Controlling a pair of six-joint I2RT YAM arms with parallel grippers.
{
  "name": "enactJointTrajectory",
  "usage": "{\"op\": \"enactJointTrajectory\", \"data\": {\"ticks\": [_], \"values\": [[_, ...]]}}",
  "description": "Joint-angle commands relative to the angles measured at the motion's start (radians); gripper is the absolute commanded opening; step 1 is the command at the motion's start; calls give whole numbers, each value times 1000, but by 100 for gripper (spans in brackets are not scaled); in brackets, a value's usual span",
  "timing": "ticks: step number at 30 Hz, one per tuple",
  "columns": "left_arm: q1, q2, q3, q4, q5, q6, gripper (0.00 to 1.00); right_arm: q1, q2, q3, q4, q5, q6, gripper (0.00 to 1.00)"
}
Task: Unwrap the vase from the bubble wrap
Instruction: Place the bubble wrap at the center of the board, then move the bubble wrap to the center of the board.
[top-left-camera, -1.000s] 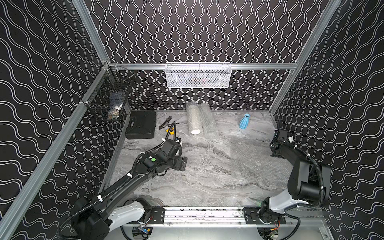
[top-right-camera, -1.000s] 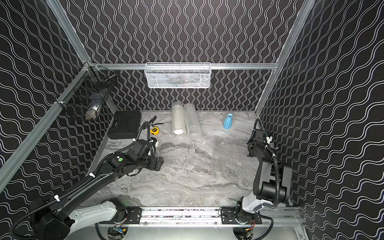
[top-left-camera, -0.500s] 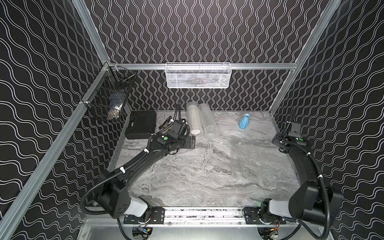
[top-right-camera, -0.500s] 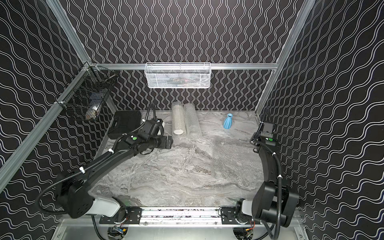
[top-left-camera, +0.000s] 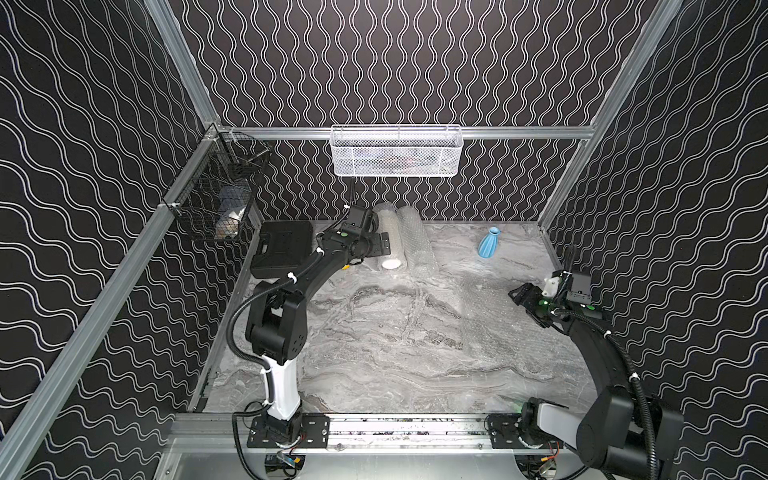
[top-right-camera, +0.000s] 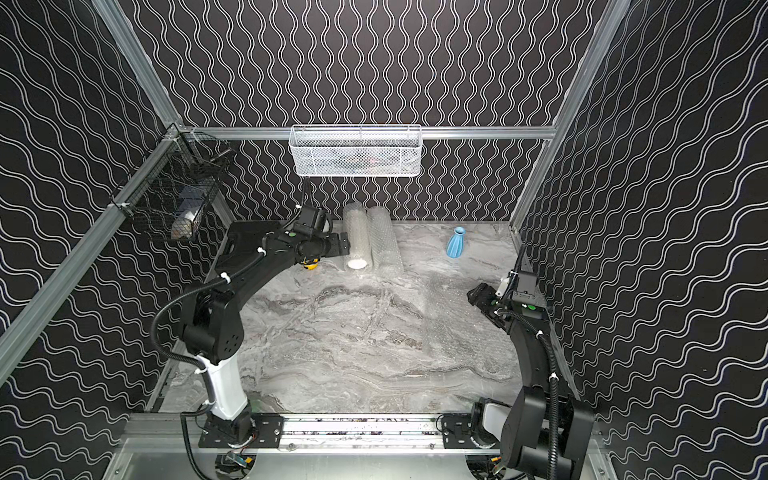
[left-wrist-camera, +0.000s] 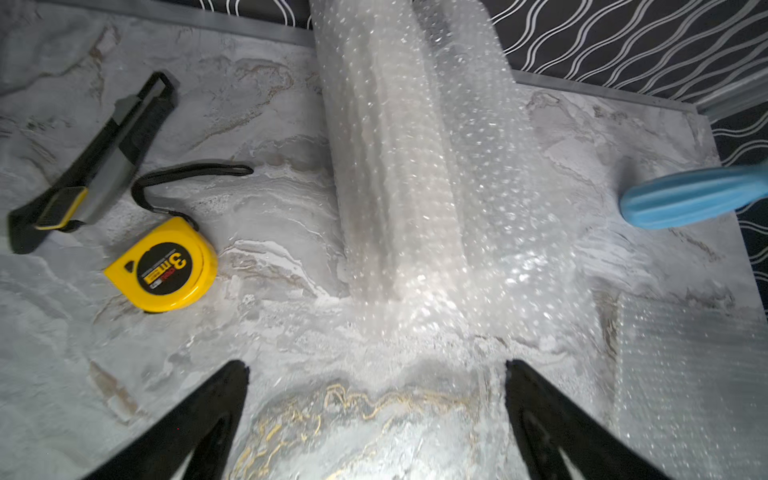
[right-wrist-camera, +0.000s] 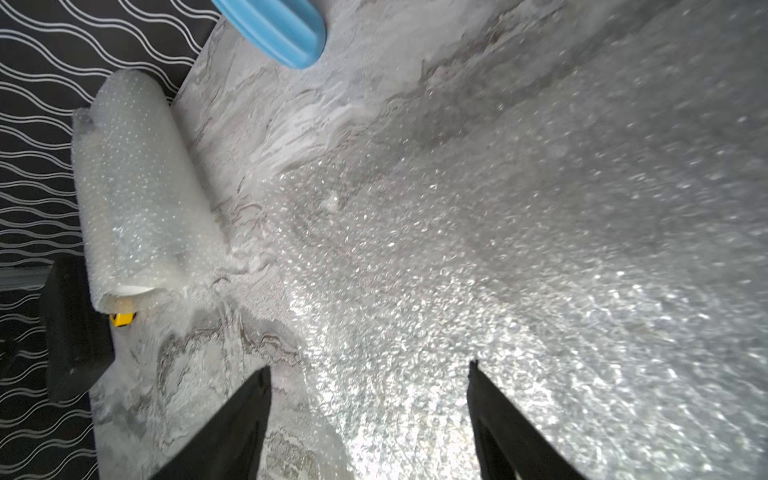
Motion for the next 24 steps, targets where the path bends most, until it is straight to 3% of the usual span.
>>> {"op": "enactJointTrajectory", "data": {"ticks": [1,8,13,24], "values": [[19,83,73,55,116,-20,100,5,-8,-18,17,-77,-2,74],[45,260,225,67,231,-17,100,15,9,-42,23,-97,-18,75],[65,352,307,51,233,-44,100,23,30,-41,29,-104,-15,75],[90,468,372,152,392,-101,100,47,66,-46,42,-100,-11,76]]}}
